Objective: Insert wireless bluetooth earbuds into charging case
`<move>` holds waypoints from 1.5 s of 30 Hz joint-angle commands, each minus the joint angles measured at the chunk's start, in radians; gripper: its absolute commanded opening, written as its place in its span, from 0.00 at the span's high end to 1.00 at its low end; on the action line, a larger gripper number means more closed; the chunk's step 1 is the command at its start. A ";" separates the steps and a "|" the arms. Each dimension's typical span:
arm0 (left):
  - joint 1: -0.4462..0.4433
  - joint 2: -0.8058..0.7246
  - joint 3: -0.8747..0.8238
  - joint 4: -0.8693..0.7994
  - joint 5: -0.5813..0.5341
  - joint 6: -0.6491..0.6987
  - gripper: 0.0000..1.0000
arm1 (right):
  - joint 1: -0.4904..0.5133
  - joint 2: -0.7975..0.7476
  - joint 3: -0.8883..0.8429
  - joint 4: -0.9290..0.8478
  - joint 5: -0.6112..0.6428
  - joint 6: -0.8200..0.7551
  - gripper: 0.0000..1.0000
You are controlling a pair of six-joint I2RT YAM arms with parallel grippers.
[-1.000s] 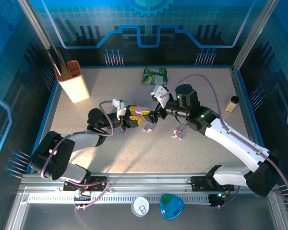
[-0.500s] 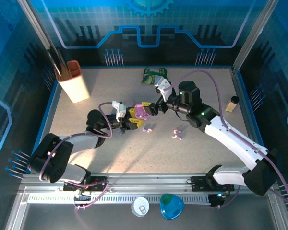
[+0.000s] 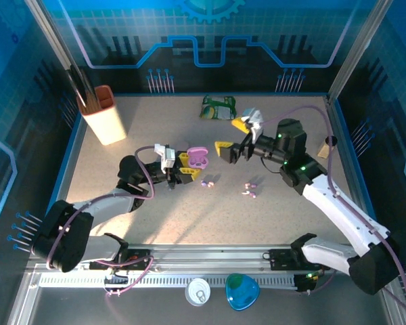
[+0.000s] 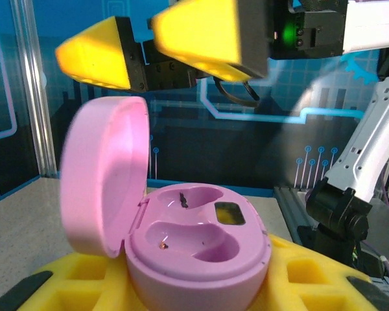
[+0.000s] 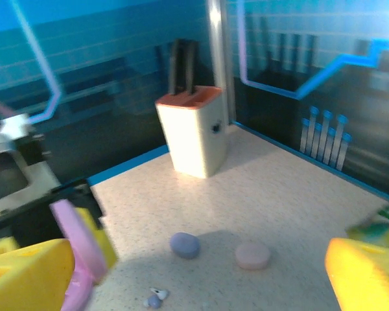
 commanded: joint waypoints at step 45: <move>-0.041 -0.074 0.022 -0.187 -0.080 0.170 0.66 | -0.207 0.264 -0.367 -0.292 0.002 0.386 0.08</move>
